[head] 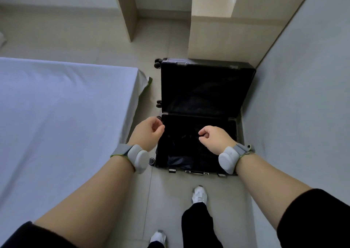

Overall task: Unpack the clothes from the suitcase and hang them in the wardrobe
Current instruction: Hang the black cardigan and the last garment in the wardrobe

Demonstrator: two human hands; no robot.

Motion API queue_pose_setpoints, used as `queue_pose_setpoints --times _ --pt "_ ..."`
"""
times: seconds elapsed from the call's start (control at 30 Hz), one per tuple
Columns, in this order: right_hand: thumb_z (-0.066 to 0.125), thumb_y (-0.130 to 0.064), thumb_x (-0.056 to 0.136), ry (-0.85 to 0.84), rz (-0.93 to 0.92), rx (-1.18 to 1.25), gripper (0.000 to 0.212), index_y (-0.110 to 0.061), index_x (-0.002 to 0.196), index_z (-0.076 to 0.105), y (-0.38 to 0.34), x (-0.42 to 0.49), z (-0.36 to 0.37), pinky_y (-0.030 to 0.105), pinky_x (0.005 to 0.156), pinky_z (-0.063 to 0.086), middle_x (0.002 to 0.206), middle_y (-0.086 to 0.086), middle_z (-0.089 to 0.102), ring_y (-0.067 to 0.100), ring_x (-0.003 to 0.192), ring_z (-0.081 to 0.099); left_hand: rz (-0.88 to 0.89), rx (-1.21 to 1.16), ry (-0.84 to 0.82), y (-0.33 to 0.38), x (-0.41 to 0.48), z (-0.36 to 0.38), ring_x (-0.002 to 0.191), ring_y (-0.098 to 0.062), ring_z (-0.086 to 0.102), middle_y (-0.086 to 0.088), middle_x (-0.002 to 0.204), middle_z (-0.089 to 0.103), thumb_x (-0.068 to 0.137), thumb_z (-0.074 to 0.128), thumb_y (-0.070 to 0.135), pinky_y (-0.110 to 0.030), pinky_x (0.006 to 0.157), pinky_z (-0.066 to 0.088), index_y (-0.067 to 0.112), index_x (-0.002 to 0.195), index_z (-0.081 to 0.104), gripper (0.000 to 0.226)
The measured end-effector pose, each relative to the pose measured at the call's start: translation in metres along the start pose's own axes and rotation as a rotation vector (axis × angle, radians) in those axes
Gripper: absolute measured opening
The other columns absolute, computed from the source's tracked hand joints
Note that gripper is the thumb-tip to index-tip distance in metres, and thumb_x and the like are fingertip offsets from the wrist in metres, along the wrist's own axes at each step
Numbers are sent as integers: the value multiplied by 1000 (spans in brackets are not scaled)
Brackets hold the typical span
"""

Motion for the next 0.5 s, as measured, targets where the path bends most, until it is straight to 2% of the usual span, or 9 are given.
queue_pose_setpoints --times 0.1,0.23,0.37,0.43,0.5 --pt "51 -23 93 -32 22 18 30 -15 122 57 24 53 1 21 74 38 87 -10 54 9 87 51 -57 -36 -18 -10 45 31 80 -13 62 3 87 68 92 54 25 -19 68 40 32 78 53 15" --pt "51 -22 93 -64 125 80 32 -15 124 55 73 132 26 23 74 40 77 -13 53 11 84 53 -144 -54 -65 -49 111 87 72 -13 58 2 85 68 91 54 24 -23 65 42 33 76 53 17" --pt "51 -22 94 -97 226 137 38 -15 131 49 126 206 83 24 75 40 86 -11 53 13 88 53 -215 -77 -111 -113 172 147 83 -18 64 1 88 69 92 52 23 -33 80 51 31 82 54 13" --pt "51 -21 94 -104 264 154 40 -15 133 47 154 244 118 24 76 40 89 -9 55 13 90 53 -228 -74 -138 -149 201 180 84 -20 65 0 90 69 93 52 23 -34 80 51 27 90 56 7" --pt "51 -22 93 -102 297 168 43 -14 135 45 181 281 153 24 78 40 101 -4 58 15 95 54 -236 -61 -148 -185 229 213 85 -19 64 1 92 69 93 52 24 -29 76 49 24 98 57 7"
Point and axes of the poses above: each hand's wrist, its own x-axis towards the middle knuckle, its own z-axis out of the palm, y = z × x, the point moved 5 cm from there along x, towards the middle knuckle
